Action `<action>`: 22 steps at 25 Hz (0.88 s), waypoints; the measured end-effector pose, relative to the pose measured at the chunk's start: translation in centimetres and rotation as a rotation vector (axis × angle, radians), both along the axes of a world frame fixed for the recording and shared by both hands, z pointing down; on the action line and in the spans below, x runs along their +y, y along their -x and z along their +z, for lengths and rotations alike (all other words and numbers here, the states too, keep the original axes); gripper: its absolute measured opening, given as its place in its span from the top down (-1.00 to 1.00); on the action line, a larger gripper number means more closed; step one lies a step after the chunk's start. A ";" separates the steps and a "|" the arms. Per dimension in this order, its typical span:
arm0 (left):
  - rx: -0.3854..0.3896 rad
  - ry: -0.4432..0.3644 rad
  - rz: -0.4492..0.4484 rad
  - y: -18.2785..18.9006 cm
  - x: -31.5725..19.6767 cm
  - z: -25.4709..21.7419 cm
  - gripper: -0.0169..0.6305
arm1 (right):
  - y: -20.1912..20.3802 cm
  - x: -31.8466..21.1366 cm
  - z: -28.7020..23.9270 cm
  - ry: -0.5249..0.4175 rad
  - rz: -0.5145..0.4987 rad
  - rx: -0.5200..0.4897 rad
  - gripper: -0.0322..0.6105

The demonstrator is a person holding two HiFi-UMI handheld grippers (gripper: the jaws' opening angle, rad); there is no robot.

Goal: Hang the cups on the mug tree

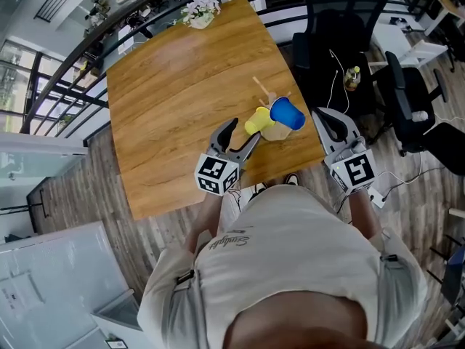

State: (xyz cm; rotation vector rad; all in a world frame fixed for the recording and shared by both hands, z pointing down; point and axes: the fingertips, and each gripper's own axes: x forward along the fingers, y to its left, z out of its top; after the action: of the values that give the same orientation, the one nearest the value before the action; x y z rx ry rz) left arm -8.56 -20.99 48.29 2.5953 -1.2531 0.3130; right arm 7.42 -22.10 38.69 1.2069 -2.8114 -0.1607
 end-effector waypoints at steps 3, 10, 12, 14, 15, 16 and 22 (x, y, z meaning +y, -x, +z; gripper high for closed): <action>0.023 -0.063 -0.033 0.7 0.6 -2.7 0.07 | 0.4 0.6 -0.3 -0.005 -0.011 -0.007 0.92; 0.102 -0.151 -0.111 3.1 2.1 -7.1 0.53 | 1.8 1.8 -0.5 0.001 -0.044 -0.036 0.92; 0.111 -0.152 -0.117 3.5 2.9 -7.4 0.67 | 2.1 2.1 -0.6 0.014 -0.052 -0.054 0.92; 0.106 -0.152 -0.124 4.0 3.5 -7.5 0.75 | 2.6 2.3 -1.1 0.003 -0.061 -0.055 0.92; 0.099 -0.150 -0.132 4.3 3.7 -7.3 0.81 | 2.9 2.5 -1.3 -0.006 -0.066 -0.052 0.92; 0.092 -0.144 -0.140 4.6 3.8 -7.1 0.84 | 3.2 2.6 -1.5 -0.011 -0.070 -0.051 0.92; 0.091 -0.131 -0.128 5.1 4.5 -7.2 0.87 | 4.7 3.7 -2.1 -0.008 -0.082 -0.086 0.92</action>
State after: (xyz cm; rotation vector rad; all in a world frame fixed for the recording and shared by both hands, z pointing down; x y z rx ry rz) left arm -13.65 -16.46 41.10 2.5871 -1.4442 0.0904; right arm 2.68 -18.43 36.55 1.1268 -2.9385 -0.1280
